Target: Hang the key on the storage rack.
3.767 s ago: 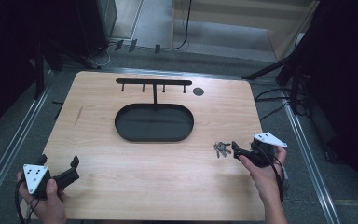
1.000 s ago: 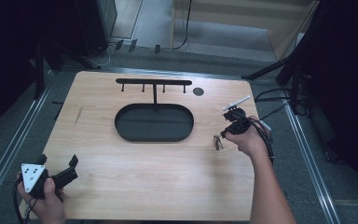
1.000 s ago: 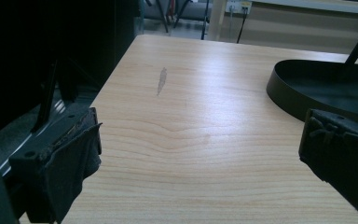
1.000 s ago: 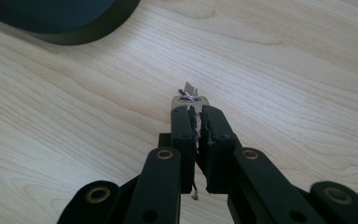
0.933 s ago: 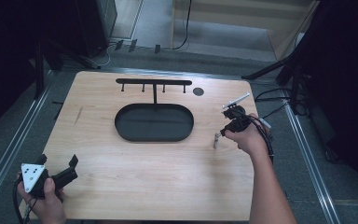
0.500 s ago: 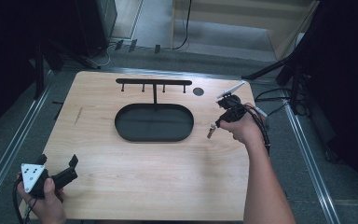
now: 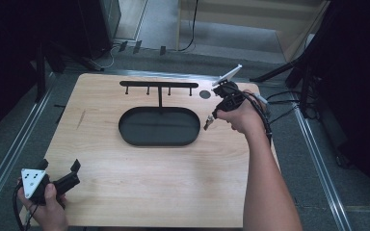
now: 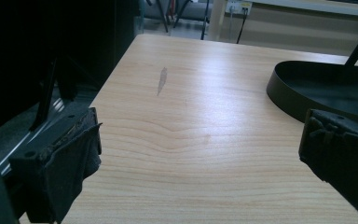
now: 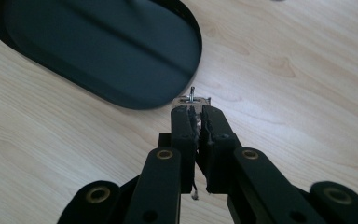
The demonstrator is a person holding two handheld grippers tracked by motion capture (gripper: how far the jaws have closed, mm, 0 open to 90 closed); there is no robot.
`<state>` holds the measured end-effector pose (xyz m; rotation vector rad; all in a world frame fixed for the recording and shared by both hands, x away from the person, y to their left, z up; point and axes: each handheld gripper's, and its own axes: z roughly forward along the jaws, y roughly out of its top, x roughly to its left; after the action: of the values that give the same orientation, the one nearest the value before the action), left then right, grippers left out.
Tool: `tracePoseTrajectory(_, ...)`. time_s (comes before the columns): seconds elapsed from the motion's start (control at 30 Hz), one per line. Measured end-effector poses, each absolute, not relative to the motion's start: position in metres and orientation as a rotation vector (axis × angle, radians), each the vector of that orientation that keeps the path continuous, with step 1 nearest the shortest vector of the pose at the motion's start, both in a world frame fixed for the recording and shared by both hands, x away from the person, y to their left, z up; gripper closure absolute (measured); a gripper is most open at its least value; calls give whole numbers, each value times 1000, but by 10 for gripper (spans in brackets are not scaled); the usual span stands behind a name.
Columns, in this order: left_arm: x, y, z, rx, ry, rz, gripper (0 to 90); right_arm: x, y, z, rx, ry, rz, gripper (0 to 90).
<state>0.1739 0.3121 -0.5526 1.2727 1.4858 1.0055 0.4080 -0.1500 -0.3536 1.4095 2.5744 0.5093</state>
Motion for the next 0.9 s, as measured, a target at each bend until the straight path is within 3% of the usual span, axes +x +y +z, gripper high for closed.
tracePoseTrajectory(0.43,174,312,-553,1277,1489,1006,0,416,-112,-312,1347,2597,513,851)
tracePoseTrajectory(0.9,175,312,-553,1272,1490,1002,0,427,-81,-292,1313,2598,519,851)
